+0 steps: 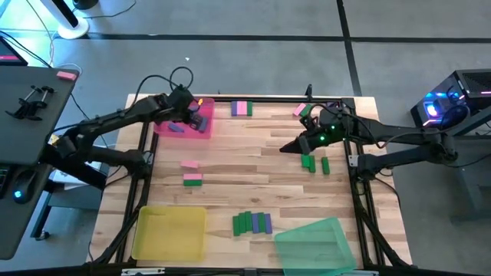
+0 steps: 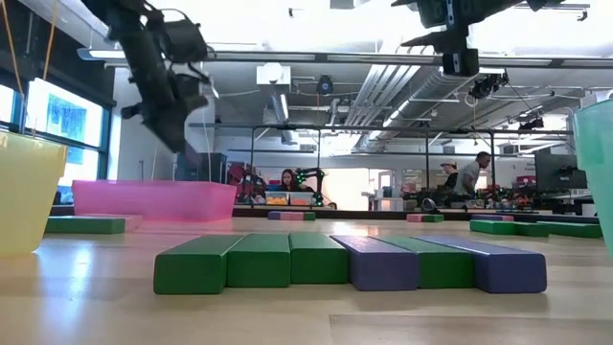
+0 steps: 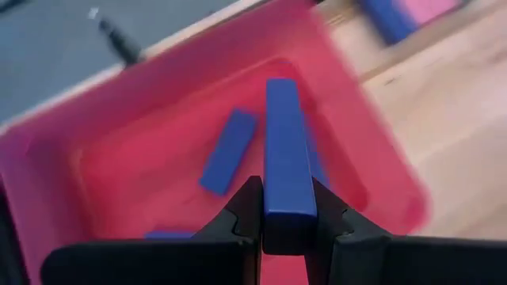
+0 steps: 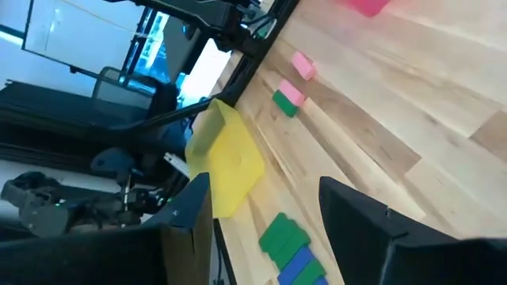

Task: Sort blocks
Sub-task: Put the violet block into the pink bin

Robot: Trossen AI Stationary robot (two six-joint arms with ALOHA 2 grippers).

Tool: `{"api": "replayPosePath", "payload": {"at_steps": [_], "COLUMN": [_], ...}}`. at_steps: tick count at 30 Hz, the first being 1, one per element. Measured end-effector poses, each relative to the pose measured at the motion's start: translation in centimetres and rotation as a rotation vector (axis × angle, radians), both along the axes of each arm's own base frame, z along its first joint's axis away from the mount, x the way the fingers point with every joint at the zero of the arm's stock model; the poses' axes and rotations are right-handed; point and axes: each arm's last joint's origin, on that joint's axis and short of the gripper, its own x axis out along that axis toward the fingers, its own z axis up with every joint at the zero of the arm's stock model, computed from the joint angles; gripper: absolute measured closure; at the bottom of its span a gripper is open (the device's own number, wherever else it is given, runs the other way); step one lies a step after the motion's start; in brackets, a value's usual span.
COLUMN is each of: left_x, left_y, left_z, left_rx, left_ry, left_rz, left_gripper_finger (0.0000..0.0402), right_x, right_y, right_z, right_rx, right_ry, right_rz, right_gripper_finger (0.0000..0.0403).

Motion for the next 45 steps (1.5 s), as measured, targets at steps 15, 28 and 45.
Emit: {"api": "replayPosePath", "payload": {"at_steps": [15,28,45], "left_x": [0.7,14.3,20.9], "left_y": [1.6,5.1,11.1], "left_z": [-0.1,4.0,-6.3], "left_rx": [-0.102,-0.143,-0.365], "left_ry": [-0.072,-0.087,0.472], "left_rz": [0.093,-0.307,-0.475], "left_gripper_finger": [0.0218,0.0262,0.0399], "right_x": [-0.1,0.0,0.0], "right_y": [0.1,0.0,-0.3], "right_z": [-0.2,0.0,-0.1], "right_rx": [0.011,0.027,0.019], "right_ry": [0.026,0.006,0.017], "right_rz": [0.013,-0.002,-0.129], "right_gripper_finger": [0.0233,0.0233,0.0233]}}
